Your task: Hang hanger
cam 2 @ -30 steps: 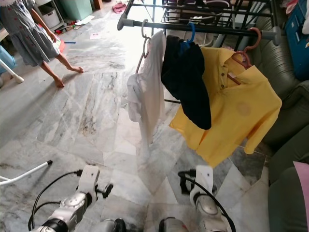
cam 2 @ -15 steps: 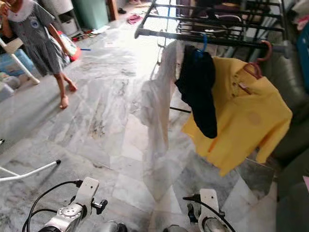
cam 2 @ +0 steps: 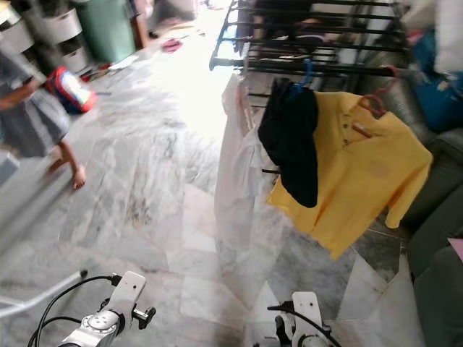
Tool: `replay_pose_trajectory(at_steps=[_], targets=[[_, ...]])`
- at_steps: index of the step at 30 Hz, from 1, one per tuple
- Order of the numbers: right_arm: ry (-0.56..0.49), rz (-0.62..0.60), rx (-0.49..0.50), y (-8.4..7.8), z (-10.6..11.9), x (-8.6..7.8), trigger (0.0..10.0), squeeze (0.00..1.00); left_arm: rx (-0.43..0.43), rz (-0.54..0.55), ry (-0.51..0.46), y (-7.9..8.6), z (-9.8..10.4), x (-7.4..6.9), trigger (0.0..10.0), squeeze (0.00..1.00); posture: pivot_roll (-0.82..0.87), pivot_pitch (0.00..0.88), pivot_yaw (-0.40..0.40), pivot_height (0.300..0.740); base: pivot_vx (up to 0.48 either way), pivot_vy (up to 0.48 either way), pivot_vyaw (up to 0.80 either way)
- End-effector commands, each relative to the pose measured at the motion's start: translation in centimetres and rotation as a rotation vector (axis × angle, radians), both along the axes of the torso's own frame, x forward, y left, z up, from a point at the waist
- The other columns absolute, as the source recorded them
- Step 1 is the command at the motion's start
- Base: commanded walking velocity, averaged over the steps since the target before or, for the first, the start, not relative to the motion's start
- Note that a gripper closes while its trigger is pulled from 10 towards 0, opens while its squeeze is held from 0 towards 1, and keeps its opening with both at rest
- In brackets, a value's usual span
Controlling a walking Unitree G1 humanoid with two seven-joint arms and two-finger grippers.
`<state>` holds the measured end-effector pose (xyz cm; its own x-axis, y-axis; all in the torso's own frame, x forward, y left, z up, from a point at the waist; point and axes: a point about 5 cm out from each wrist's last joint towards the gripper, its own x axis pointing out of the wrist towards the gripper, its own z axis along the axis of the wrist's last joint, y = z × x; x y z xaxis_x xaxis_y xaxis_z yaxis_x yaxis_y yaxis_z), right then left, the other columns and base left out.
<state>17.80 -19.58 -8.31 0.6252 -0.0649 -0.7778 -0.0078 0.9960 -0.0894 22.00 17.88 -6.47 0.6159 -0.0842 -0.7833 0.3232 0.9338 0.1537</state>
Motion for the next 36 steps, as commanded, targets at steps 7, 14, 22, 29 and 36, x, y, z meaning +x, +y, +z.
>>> replay_pose_trajectory(at_steps=[7,14,22,29,36], targets=[[0.002,0.023,0.007,0.1,-0.1,-0.3,10.0,0.0,0.003,-0.007,0.029,0.1,-0.5,-0.8,10.0,0.0,-0.16,0.104,0.044,0.74,0.0,0.471,0.0],[0.0,0.037,0.015,0.5,-0.1,-0.2,10.0,0.0,0.01,0.007,0.03,0.2,-0.5,-0.9,10.0,0.0,-0.16,0.107,0.039,0.74,0.0,0.048,0.61],[-0.001,0.055,0.021,0.8,-0.1,-0.1,10.0,0.0,0.024,0.014,0.034,0.5,-0.5,-0.8,10.0,0.0,-0.15,0.114,0.036,0.74,0.0,0.0,0.0],[0.001,0.072,0.019,1.0,-0.1,-0.1,10.0,0.0,0.029,0.027,0.023,0.8,-0.2,-0.5,10.0,0.0,-0.15,0.115,0.036,0.74,0.0,0.0,0.0],[-0.001,0.087,0.014,1.2,-0.1,0.0,10.0,0.0,0.025,0.034,0.017,0.8,-0.1,-0.2,10.0,0.0,-0.16,0.115,0.036,0.74,0.0,-0.036,0.0]])
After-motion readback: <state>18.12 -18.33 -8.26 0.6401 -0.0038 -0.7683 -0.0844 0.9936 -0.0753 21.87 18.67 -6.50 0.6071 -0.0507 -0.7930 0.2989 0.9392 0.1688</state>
